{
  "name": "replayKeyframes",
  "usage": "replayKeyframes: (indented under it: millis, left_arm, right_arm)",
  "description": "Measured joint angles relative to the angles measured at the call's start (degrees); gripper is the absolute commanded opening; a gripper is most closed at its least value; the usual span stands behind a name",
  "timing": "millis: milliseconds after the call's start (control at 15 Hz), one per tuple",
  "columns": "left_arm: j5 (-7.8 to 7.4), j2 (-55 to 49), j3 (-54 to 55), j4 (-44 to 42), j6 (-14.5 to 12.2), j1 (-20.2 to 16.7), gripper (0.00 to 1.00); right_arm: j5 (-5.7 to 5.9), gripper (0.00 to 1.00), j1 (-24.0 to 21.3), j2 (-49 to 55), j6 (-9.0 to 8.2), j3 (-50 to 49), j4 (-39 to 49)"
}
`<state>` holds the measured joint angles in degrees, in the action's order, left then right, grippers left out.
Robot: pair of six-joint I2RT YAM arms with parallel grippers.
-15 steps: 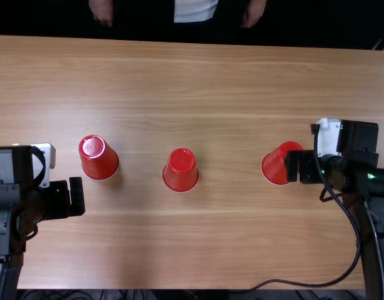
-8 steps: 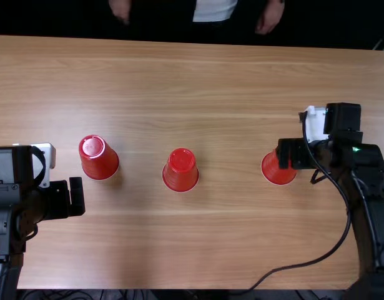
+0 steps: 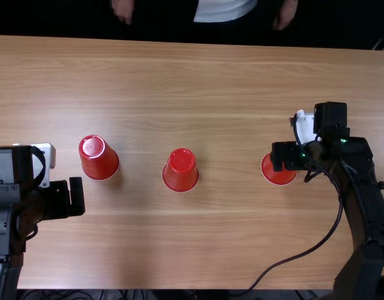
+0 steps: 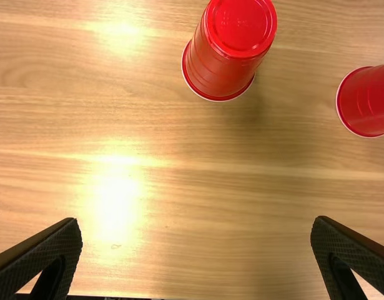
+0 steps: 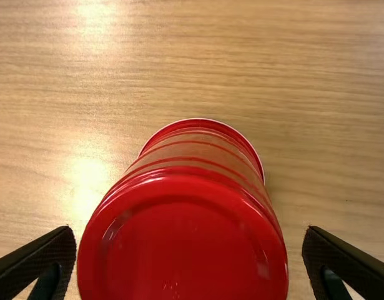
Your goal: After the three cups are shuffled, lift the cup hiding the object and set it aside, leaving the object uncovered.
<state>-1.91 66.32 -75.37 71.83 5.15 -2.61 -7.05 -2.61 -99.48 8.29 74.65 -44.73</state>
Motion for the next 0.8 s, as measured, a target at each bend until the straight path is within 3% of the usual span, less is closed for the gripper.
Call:
replayKeyframes:
  millis: [67, 200, 467, 733, 800]
  left_arm:
    - [-0.02, 0.00, 0.00, -0.02, -0.02, 0.00, 1.00]
    - [0.00, 0.00, 0.00, -0.02, -0.02, 0.00, 1.00]
    - [-0.02, 0.00, 0.00, 0.00, 0.02, -0.02, 1.00]
    - [0.00, 0.00, 0.00, 0.00, 0.00, -0.02, 1.00]
    - [-0.02, -0.02, 0.00, -0.02, 0.00, 0.00, 1.00]
  right_arm:
    - [-0.02, 0.61, 0.00, -0.07, -0.04, 0.02, -0.04]
    - [-0.02, 0.38, 0.09, -0.57, -0.11, 0.00, -0.02]
    - [-0.26, 0.17, 0.61, -0.98, -0.57, 0.02, -0.07]
    - [-0.44, 0.16, 1.14, 4.11, -0.98, 0.00, -0.57]
    - [-0.46, 0.16, 1.14, 7.19, -1.81, 0.00, -0.61]
